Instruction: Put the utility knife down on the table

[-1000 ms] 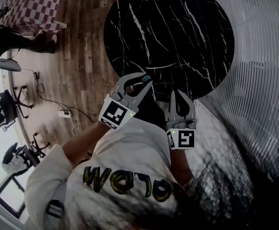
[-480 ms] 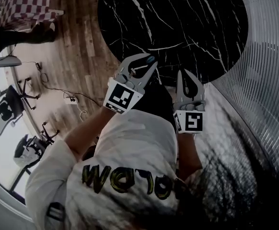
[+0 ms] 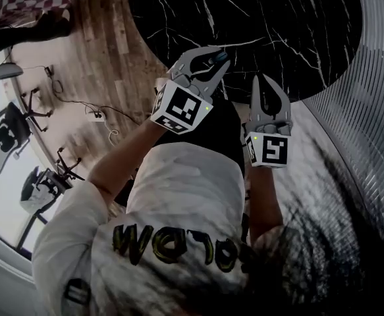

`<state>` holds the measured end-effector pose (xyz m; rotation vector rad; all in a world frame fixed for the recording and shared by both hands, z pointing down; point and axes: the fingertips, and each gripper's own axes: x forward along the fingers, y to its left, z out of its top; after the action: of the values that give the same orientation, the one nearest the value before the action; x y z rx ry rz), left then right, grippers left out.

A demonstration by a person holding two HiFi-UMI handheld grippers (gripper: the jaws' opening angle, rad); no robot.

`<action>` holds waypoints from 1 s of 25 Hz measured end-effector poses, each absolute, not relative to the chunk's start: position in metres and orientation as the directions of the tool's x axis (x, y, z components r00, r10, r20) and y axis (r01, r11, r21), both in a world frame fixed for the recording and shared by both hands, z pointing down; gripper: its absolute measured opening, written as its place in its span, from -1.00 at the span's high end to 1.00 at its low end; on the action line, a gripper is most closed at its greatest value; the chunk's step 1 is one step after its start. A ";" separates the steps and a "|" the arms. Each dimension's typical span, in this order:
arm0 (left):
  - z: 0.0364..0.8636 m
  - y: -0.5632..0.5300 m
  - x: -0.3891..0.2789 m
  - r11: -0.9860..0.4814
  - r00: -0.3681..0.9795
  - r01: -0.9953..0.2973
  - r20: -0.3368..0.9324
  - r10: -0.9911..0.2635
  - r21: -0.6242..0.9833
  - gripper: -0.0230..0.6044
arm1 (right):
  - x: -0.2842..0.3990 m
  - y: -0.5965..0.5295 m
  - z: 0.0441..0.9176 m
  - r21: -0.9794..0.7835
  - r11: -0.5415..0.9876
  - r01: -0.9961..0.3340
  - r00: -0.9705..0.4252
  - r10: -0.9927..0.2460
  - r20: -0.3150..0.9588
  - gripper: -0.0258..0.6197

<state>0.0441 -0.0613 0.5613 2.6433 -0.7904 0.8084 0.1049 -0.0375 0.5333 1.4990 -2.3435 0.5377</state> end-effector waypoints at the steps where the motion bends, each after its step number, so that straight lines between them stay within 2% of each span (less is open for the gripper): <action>1: 0.567 -0.061 0.046 -0.822 0.692 -0.564 0.588 -0.418 0.078 0.71 | 0.106 -0.038 0.539 -0.145 0.381 -0.913 -0.404 -0.795 0.453 0.92; 13: 0.641 -0.064 0.055 -0.901 0.594 -0.421 0.719 -0.362 -0.105 0.71 | 0.117 -0.045 0.594 -0.148 0.349 -0.925 -0.373 -0.770 0.517 0.92; 25: 0.684 -0.070 0.071 -0.912 0.470 -0.225 0.781 -0.410 -0.344 0.70 | 0.117 -0.039 0.622 -0.164 0.345 -0.924 -0.375 -0.745 0.551 0.92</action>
<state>0.0705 -0.0702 0.6838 2.8548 -0.6244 1.6081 0.1168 -0.0395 0.6218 1.4695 -2.2340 0.6460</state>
